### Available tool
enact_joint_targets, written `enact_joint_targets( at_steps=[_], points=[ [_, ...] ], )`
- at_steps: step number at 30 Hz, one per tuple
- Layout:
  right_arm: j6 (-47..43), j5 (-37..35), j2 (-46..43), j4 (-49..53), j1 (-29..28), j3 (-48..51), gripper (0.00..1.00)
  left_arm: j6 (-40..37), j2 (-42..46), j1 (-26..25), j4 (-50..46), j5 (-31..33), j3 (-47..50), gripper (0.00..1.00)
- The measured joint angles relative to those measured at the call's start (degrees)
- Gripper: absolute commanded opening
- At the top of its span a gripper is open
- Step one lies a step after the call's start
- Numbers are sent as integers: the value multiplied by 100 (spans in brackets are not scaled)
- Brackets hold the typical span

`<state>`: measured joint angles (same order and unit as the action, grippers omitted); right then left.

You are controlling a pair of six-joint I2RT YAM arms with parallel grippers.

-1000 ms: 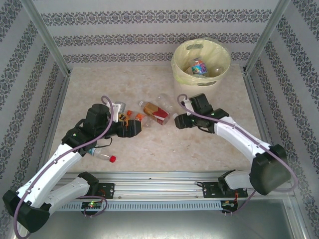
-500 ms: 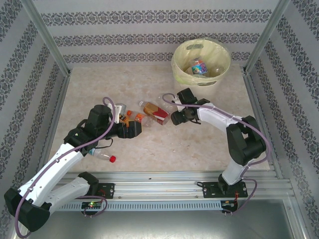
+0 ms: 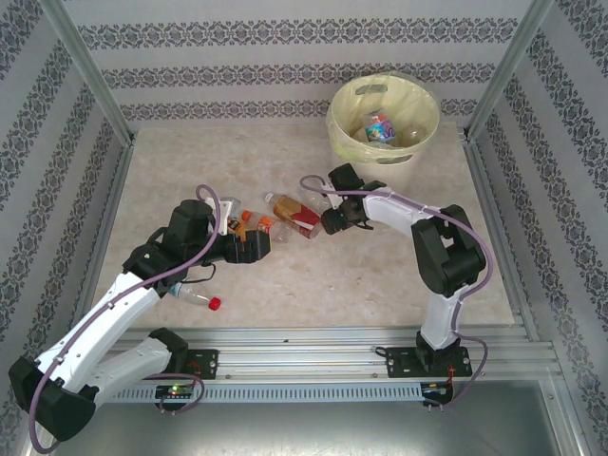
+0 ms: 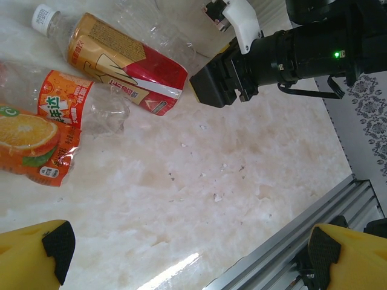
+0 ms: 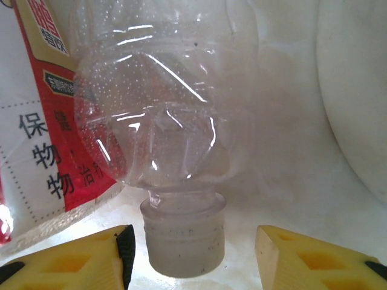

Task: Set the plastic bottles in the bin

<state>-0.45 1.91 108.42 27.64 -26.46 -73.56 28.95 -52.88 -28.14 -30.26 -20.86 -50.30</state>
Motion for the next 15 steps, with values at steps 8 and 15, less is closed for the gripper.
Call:
enact_joint_targets(
  at_steps=[8, 15],
  points=[
    [-7, 0, 256, 234, 7, -339, 49, 7, 42, 0, -2, 17, 61, 100],
    [-35, 2, 350, 391, 7, -385, 43, 22, 92, 0, 0, 20, 92, 100]
  ],
)
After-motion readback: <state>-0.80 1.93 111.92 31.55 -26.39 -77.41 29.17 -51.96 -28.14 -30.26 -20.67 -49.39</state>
